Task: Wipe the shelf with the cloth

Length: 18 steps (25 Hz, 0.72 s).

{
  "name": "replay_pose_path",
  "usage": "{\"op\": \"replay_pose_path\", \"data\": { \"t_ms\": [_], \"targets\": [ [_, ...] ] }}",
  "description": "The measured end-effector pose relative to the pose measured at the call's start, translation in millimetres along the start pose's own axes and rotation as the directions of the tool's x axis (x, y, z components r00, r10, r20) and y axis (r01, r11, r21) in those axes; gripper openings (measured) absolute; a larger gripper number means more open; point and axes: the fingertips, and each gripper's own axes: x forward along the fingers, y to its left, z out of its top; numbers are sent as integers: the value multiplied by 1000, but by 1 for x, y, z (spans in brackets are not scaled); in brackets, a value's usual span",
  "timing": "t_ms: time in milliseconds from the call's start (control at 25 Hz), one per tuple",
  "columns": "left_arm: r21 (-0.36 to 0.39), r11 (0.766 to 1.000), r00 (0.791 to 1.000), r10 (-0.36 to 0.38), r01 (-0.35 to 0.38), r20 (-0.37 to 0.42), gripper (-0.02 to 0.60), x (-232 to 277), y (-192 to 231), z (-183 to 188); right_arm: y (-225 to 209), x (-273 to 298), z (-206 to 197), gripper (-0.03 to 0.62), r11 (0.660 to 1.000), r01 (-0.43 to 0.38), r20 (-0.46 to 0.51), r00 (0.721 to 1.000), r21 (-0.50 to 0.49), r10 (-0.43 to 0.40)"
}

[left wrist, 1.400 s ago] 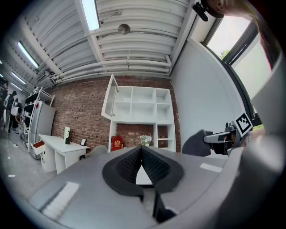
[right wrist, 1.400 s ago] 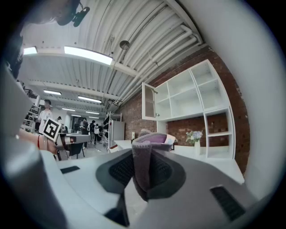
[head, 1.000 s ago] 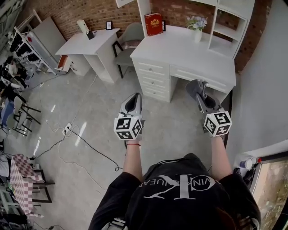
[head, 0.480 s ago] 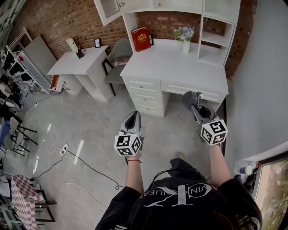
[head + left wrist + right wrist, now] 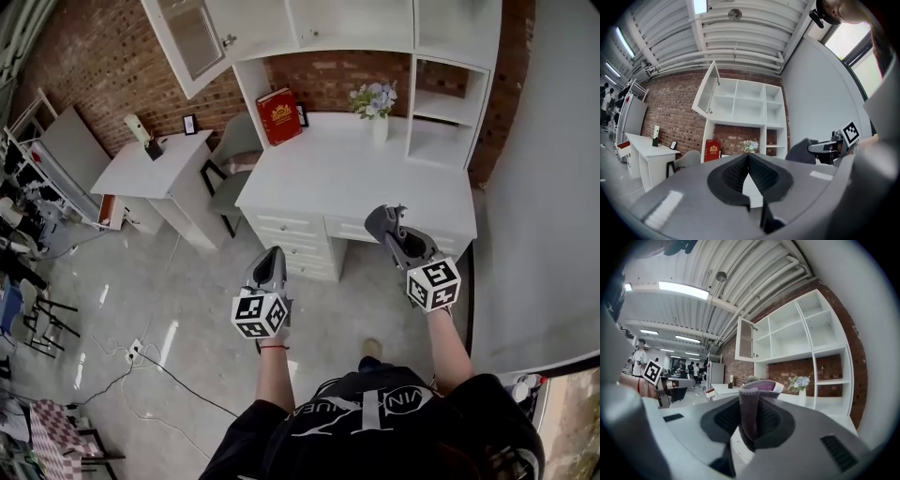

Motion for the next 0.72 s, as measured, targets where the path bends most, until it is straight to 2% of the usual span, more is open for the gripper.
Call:
{"op": "replay_pose_path", "data": {
  "t_ms": [360, 720],
  "targets": [
    [4, 1000, 1000, -19, 19, 23, 12, 125, 3, 10, -93, 74, 14, 77, 1000, -15, 8, 1000, -21, 15],
    [12, 1000, 999, -22, 21, 42, 12, 203, 9, 15, -144, 135, 21, 77, 997, -51, 11, 999, -57, 52]
  ]
}}
